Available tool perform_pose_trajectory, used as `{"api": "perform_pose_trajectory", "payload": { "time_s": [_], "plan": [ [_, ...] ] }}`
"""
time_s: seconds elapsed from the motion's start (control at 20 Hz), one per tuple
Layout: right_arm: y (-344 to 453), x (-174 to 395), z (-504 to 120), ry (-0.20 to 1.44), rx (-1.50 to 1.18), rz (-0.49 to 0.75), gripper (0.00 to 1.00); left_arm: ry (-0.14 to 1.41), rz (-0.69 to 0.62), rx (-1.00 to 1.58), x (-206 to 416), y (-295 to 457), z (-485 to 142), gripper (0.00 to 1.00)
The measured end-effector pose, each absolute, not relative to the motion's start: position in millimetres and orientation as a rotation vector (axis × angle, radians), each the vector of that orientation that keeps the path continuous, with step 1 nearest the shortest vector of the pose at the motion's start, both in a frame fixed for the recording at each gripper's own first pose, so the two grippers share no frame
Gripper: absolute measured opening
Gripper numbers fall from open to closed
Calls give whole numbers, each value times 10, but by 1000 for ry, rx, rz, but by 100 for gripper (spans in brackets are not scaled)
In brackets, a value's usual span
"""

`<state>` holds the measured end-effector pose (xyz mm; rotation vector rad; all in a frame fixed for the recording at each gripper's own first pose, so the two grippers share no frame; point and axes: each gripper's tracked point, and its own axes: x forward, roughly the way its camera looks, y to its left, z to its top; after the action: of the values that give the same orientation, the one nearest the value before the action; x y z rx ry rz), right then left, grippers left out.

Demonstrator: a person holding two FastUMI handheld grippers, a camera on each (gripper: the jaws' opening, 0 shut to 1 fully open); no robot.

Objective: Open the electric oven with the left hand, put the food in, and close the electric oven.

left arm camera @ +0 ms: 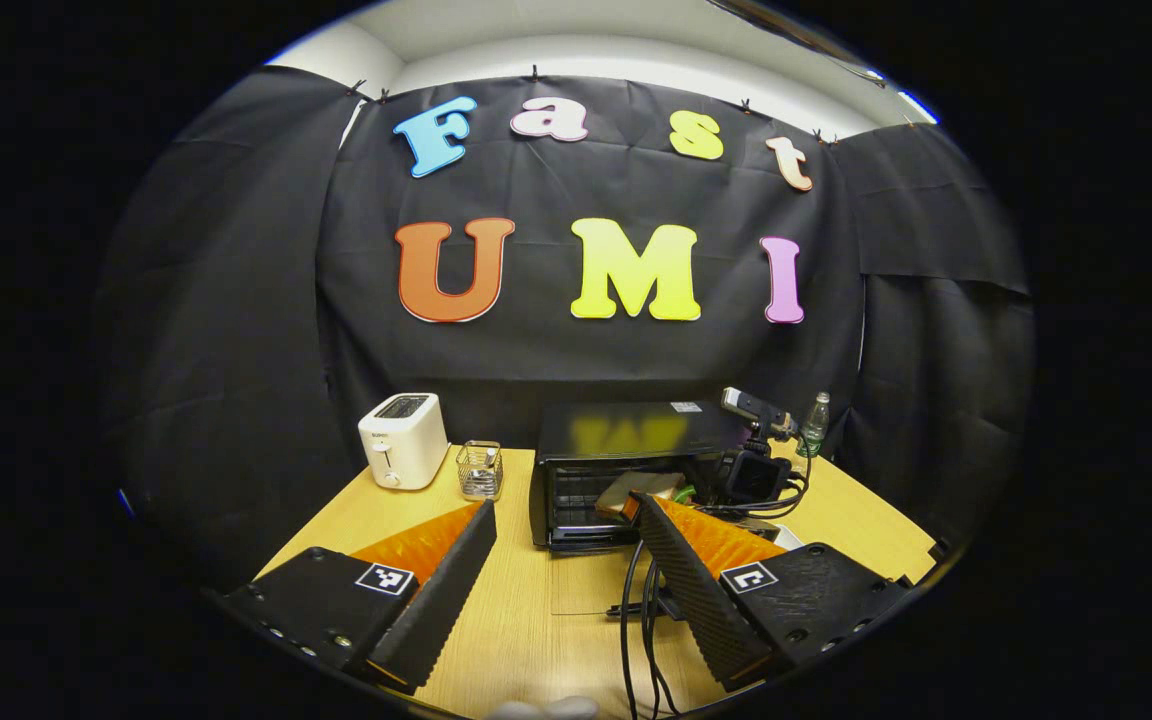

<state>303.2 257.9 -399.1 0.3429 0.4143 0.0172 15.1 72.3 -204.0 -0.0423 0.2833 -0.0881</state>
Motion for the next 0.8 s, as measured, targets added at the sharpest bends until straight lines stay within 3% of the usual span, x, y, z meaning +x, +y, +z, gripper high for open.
{"api": "perform_pose_trajectory", "payload": {
  "time_s": [0.15,0.3,0.75,0.8],
  "plan": [
    [2585,3075,-3866,365,310,36,100,270,-84,-48,161,725,-2022,95],
    [2744,2944,-3932,428,316,118,97,278,-77,-68,175,709,-2058,95],
    [2604,2889,-3963,419,330,102,96,268,-93,-81,204,637,-2062,95],
    [2700,2875,-4050,474,318,136,100,273,-94,-81,212,632,-2077,94]
  ]
}}
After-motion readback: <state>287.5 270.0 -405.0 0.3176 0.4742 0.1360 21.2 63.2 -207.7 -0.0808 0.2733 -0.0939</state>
